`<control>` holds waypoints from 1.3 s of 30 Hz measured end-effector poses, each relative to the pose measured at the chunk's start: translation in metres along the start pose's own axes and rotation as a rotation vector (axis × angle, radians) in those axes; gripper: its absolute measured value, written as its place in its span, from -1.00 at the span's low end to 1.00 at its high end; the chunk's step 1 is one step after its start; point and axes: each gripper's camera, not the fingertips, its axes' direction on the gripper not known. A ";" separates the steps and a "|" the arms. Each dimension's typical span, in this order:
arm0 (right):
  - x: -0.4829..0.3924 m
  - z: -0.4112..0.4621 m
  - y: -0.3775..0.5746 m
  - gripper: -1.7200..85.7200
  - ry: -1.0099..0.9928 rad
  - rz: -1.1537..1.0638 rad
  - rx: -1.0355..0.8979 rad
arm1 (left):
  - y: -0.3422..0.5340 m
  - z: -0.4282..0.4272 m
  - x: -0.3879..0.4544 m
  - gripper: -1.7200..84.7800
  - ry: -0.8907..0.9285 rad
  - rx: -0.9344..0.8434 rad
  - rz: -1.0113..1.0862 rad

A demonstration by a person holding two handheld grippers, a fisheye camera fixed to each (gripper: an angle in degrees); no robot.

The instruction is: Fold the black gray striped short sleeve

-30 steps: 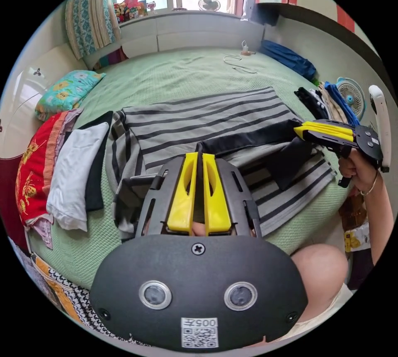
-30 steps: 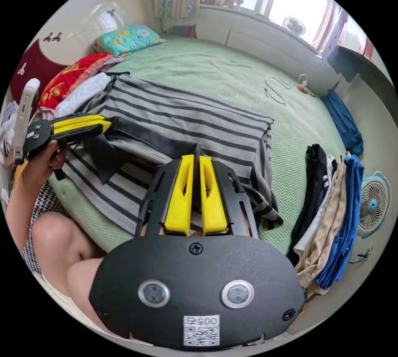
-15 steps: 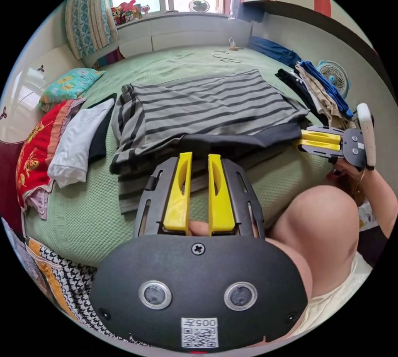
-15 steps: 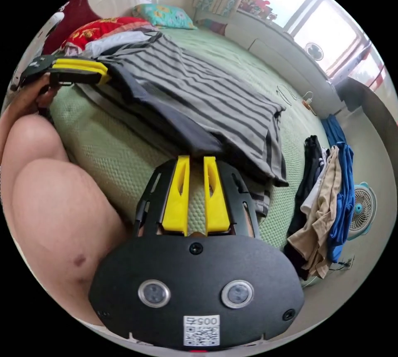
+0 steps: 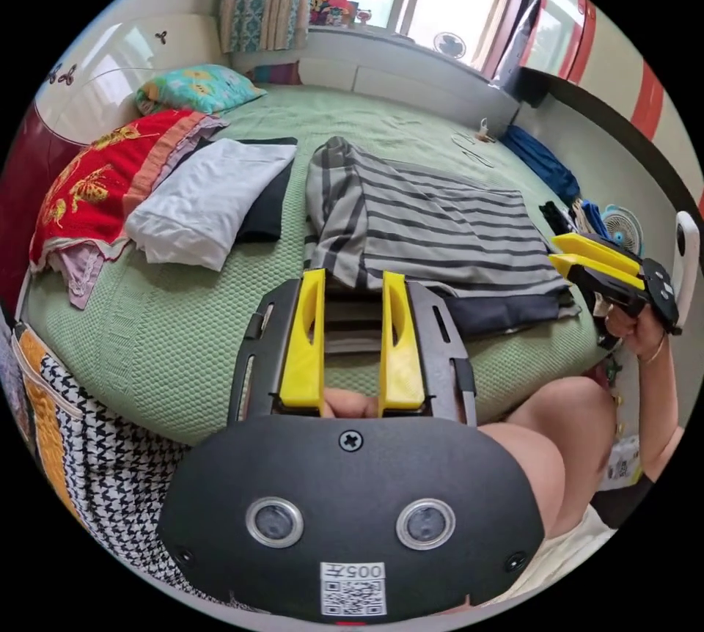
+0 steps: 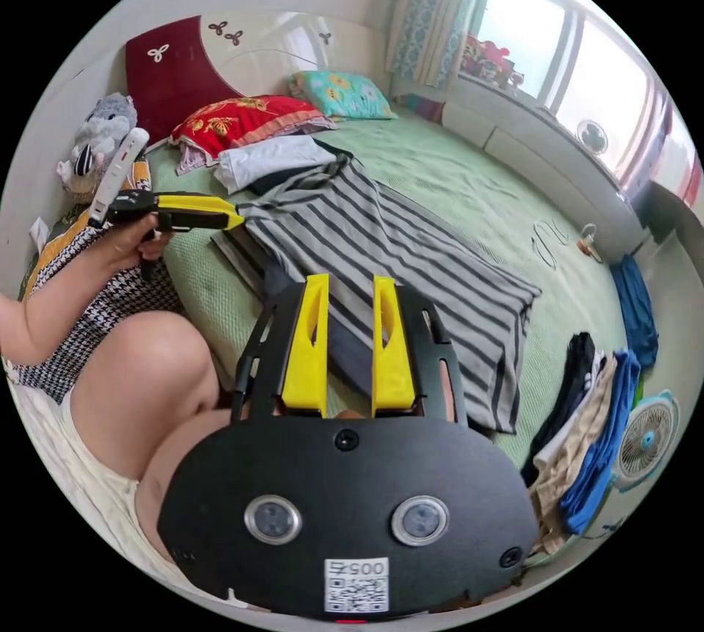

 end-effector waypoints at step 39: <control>0.080 0.217 -0.250 -0.83 -0.073 0.165 -0.298 | 0.026 -0.009 0.031 -0.96 -0.070 -0.056 0.038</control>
